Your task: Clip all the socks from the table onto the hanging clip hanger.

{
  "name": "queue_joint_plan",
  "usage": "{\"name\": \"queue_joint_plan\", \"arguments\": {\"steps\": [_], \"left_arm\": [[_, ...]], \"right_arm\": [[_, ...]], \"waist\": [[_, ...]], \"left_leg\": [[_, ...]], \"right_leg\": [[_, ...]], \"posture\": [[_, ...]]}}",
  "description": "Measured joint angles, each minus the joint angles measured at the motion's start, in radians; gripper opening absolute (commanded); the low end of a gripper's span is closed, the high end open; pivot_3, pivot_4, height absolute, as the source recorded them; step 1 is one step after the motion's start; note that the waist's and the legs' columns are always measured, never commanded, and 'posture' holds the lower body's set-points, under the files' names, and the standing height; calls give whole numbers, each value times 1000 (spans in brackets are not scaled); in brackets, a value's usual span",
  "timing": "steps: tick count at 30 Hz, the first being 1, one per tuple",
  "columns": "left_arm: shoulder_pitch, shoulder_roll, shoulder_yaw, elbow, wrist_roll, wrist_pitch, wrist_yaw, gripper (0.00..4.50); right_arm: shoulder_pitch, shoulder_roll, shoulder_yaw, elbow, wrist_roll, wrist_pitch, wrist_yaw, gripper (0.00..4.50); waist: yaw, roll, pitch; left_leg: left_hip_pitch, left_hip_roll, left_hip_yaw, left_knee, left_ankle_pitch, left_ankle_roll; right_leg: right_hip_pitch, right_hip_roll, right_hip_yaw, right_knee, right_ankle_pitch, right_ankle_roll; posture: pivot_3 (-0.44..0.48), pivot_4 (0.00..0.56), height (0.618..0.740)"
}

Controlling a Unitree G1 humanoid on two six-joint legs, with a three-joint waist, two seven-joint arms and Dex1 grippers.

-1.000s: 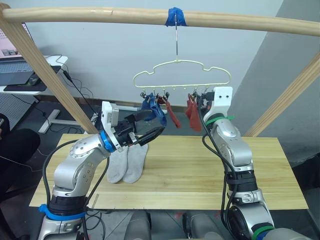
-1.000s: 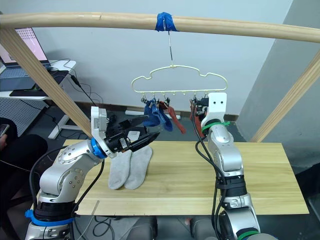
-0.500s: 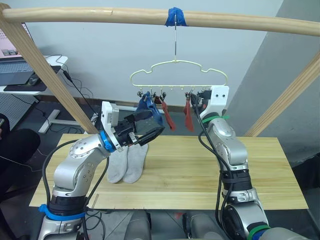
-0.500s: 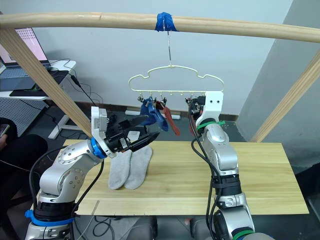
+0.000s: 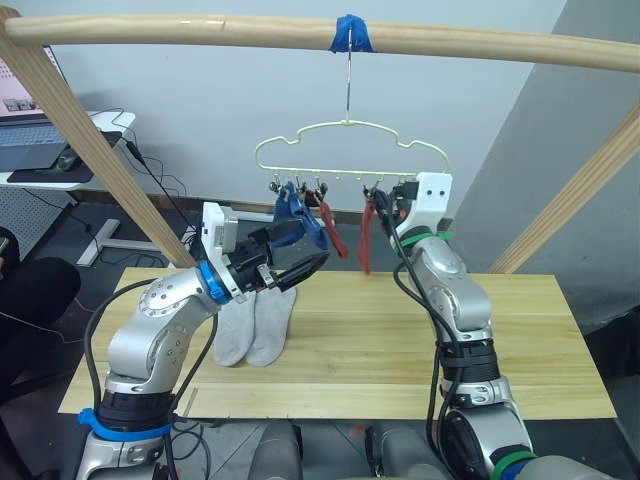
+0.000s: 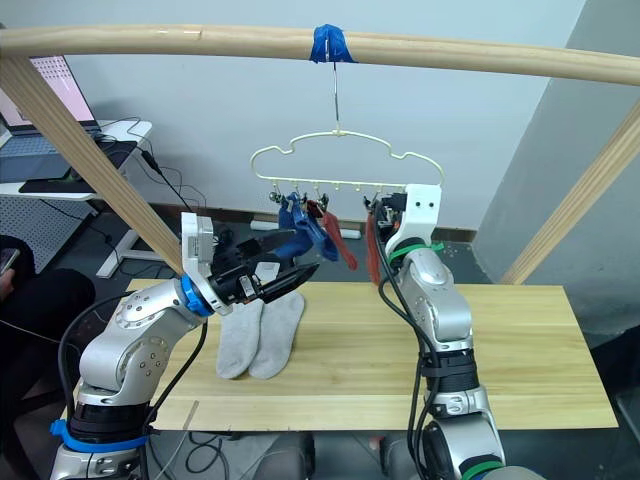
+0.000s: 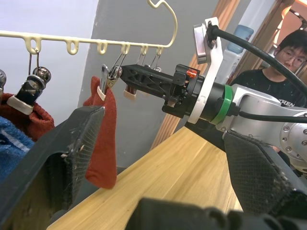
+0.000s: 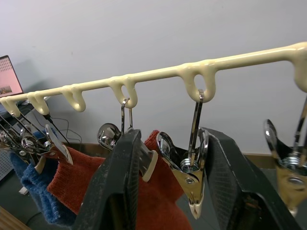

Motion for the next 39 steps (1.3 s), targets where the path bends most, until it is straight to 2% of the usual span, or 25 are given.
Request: {"name": "queue_joint_plan", "arguments": {"steps": [17, 21, 24, 29, 33, 36, 39], "left_arm": [[2, -5, -2, 0, 5, 0, 1, 4500], [2, -5, -2, 0, 5, 0, 0, 4500], [2, -5, -2, 0, 5, 0, 0, 4500], [2, -6, -2, 0, 5, 0, 1, 4500], [42, -6, -3, 6, 41, -11, 21, 4500], [92, 14, -25, 67, 148, -65, 55, 4500], [147, 19, -39, 205, 271, -122, 117, 4500]], "right_arm": [[-17, 0, 1, 0, 22, 0, 8, 1967], [-17, 0, 1, 0, 24, 0, 16, 691], [-16, -2, 1, 0, 24, 0, 17, 25], [-16, -16, -1, 0, 24, 0, 21, 9], [-16, -90, 4, -22, 38, 46, 82, 9], [-14, -153, 10, -43, 56, 79, 141, 9], [-12, -210, 11, -64, 64, 103, 190, 9]], "waist": [[0, 0, 0], [0, 0, 0], [0, 0, 0], [0, 0, 0], [0, 1, 1], [-2, 1, 1], [-4, 2, 2]], "left_leg": [[0, 0, 0, 0, 0, 0], [0, 0, 0, 0, 0, 0], [0, 0, 0, 0, 0, 0], [0, 0, 0, 0, 0, 0], [0, 0, 1, 0, 0, 0], [0, 0, 1, -1, 0, 0], [0, 0, 1, -1, 0, 0]], "right_leg": [[0, 0, 0, 0, 0, 0], [0, 0, 0, 0, 0, 0], [0, 0, 0, 0, 0, 0], [0, 0, 0, 0, 0, 0], [0, 0, 1, -1, 0, 0], [-1, 0, 1, -1, 0, 0], [-1, 0, 1, 0, -1, -1]], "posture": [[27, 166, 740], [27, 166, 740], [27, 166, 740], [21, 167, 740], [9, 169, 740], [0, 173, 740], [-1, 172, 740]]}}
